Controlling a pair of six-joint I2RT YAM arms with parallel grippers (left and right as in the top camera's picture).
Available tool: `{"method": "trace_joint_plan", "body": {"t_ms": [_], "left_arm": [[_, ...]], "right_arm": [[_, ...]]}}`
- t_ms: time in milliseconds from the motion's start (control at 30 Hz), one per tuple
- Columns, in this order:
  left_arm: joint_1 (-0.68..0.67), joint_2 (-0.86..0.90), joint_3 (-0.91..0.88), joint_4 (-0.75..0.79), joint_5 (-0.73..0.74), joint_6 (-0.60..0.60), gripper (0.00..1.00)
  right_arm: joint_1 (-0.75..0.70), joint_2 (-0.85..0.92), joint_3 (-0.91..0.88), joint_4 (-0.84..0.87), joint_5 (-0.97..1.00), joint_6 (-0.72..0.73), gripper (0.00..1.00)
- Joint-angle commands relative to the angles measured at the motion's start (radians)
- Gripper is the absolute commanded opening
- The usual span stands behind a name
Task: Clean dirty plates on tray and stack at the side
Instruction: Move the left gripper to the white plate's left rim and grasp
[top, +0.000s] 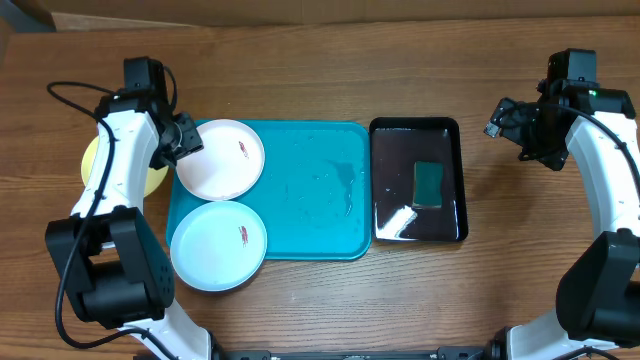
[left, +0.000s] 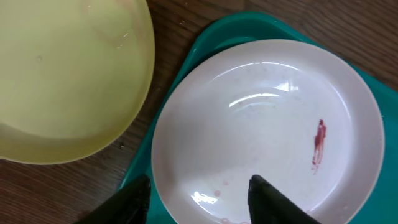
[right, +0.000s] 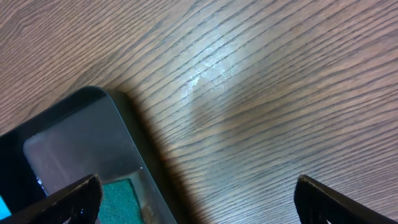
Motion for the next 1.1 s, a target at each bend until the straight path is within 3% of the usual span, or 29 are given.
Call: {"method": "trace_joint_plan", "body": {"t_ms": [0, 267, 1067], "left_arm": [[0.01, 0.015, -0.037, 0.022, -0.037, 0.015, 0.51], [0.012, 0.015, -0.144, 0.131, -0.038, 0.015, 0.51], [0.012, 0.015, -0.27, 0.243, -0.05, 0.015, 0.42]], "right_arm": [[-0.003, -0.004, 0.007, 0.003, -0.001, 0.004, 1.0], [-0.003, -0.004, 0.007, 0.003, -0.001, 0.004, 1.0], [-0.003, -0.004, 0.007, 0.003, -0.001, 0.004, 1.0]]}}
